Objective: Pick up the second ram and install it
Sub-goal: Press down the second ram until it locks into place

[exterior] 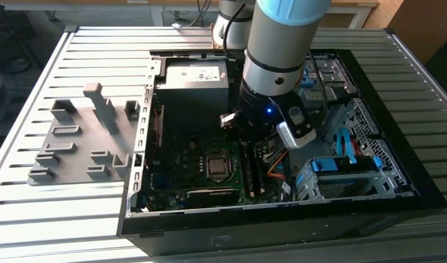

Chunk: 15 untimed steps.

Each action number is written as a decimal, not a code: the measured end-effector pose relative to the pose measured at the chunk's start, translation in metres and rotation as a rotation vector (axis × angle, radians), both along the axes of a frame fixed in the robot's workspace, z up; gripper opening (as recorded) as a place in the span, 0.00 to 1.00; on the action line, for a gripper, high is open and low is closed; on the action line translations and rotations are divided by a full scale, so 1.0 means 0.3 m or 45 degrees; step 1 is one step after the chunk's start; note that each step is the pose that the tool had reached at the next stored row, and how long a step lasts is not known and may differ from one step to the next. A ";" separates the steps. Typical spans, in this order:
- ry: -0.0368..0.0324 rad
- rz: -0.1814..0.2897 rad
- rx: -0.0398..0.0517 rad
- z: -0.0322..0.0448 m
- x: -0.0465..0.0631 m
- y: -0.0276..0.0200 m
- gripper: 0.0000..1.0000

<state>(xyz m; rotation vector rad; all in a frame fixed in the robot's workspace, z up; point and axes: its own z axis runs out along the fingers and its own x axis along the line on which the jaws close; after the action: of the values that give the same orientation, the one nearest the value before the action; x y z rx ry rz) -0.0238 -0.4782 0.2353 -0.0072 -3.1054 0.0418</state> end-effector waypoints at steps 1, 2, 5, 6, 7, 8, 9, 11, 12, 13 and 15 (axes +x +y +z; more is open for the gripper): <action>0.0000 0.000 0.000 -0.006 0.000 0.000 0.11; 0.0000 0.000 0.000 -0.012 0.000 0.000 0.11; -0.0001 0.000 0.000 -0.027 0.000 0.000 0.11; -0.0001 0.000 0.000 -0.030 0.000 0.000 0.11; 0.0000 0.000 0.000 -0.033 0.000 0.000 0.11; 0.0000 0.000 0.000 -0.036 0.000 0.000 0.11; 0.0000 0.000 0.000 -0.039 0.000 0.000 0.11; -0.0001 0.000 0.000 -0.044 0.000 0.000 0.11; 0.0000 0.000 0.000 -0.046 0.000 0.000 0.11; 0.0001 0.000 0.000 -0.048 0.000 0.000 0.11; 0.0002 0.000 -0.001 -0.050 0.000 0.000 0.11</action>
<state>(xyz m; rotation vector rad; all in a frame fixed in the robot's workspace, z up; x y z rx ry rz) -0.0238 -0.4783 0.2204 -0.0072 -3.1052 0.0426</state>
